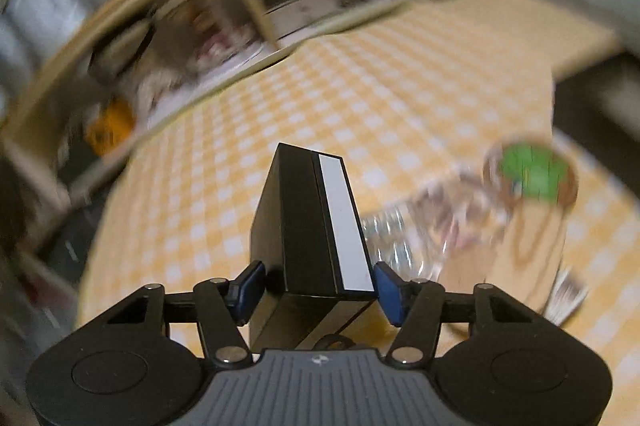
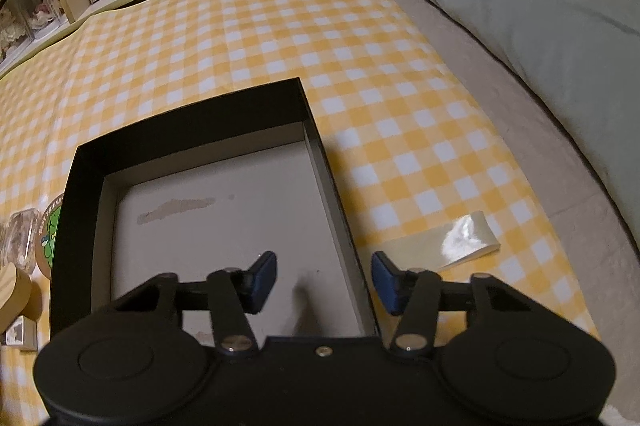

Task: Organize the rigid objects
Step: 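Grasp the black-and-white CHANEL box with the left gripper while the right gripper holds the black tray's rim, then carry the CHANEL box into the black tray with the left gripper and release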

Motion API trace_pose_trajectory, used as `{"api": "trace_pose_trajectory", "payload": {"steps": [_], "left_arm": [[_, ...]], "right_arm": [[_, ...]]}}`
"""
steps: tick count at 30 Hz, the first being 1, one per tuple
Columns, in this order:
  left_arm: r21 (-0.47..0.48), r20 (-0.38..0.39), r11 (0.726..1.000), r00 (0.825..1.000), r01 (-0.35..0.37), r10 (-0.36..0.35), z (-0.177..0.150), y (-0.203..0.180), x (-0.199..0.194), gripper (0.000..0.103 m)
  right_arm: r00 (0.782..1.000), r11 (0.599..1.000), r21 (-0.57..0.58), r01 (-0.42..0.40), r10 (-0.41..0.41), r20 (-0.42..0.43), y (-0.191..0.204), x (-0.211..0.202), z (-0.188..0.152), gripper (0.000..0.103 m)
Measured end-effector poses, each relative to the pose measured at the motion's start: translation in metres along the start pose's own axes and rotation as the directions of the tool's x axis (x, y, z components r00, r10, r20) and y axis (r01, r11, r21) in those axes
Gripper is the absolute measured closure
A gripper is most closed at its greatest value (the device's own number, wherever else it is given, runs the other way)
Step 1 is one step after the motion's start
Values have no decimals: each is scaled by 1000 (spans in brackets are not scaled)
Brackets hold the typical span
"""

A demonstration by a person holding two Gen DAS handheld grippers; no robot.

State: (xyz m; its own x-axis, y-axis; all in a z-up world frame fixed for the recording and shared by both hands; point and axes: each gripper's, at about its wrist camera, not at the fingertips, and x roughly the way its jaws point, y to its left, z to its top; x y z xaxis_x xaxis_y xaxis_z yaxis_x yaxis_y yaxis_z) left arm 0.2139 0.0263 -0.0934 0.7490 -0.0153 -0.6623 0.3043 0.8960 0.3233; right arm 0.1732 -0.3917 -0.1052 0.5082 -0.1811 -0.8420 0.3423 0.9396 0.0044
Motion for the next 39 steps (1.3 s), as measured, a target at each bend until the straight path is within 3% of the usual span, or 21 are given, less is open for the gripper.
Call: {"api": "trace_pose_trajectory", "payload": {"steps": [3,7,12,16,24,27,29,32,36,39], "left_arm": [[-160,-18,986,999,34,-37,-2,28,-5,50],[-229,-29,973,999,-29,23,-8,48,-7,48],[-267,-40,964,999,-9,-2,-2,53,1,48],[-272,-52,962,999,-26,12,4,52,9,47],[-381,-69,925,997,-10,-18,5,65,11,52],[-473,-31,881,999,13,-31,5,78,1,54],[-545,-5,837,999,40,-51,5,87,-8,54],[-597,37,798,997,82,-75,7,90,-19,54],[-607,100,785,992,126,-82,17,85,-38,54],[-592,155,791,985,155,-77,24,77,-55,54]], "right_arm": [[1000,1000,3,6,-6,-3,-1,1,1,64],[999,999,14,35,-35,-8,-4,1,1,79],[998,997,36,63,-62,-14,-7,3,2,91],[998,998,37,56,-56,-13,-9,6,3,91],[998,998,8,64,-64,-13,-5,6,2,91],[998,998,9,63,-63,-13,-5,7,2,92],[998,998,8,64,-63,-13,-5,6,2,92],[998,998,8,63,-63,-13,-5,6,2,92],[998,998,11,60,-60,-13,-5,7,2,92],[998,998,9,62,-62,-13,-5,6,2,92]]}}
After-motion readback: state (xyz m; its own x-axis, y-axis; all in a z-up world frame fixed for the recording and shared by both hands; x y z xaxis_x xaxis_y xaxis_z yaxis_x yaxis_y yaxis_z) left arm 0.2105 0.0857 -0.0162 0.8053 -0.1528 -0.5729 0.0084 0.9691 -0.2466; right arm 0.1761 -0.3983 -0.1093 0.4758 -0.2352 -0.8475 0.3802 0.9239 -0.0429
